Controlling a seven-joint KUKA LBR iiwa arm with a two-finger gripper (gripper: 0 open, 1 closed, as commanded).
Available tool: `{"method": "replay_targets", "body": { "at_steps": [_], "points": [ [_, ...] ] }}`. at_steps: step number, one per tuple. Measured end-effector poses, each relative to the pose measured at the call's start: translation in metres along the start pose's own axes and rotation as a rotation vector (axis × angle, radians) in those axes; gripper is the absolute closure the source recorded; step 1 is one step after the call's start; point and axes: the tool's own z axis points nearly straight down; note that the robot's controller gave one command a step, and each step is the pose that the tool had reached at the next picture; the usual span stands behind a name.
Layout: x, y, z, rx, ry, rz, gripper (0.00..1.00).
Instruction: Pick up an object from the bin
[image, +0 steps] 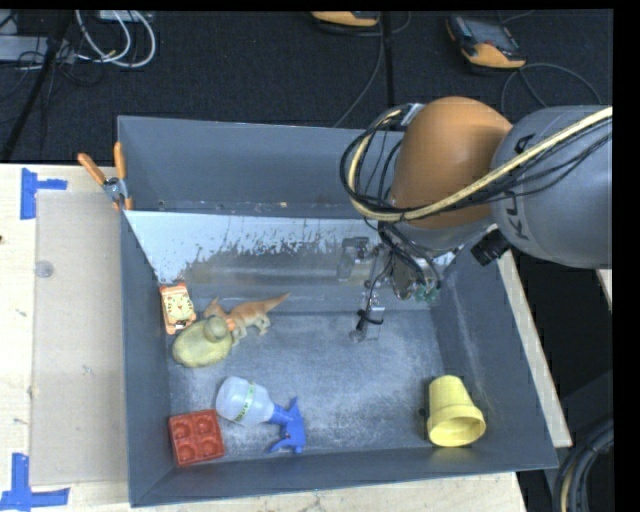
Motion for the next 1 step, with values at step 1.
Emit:
{"method": "replay_targets", "body": {
  "at_steps": [1],
  "points": [
    [-0.0012,-0.0001,-0.005,0.0,-0.007,0.001,0.0]
  ]
}}
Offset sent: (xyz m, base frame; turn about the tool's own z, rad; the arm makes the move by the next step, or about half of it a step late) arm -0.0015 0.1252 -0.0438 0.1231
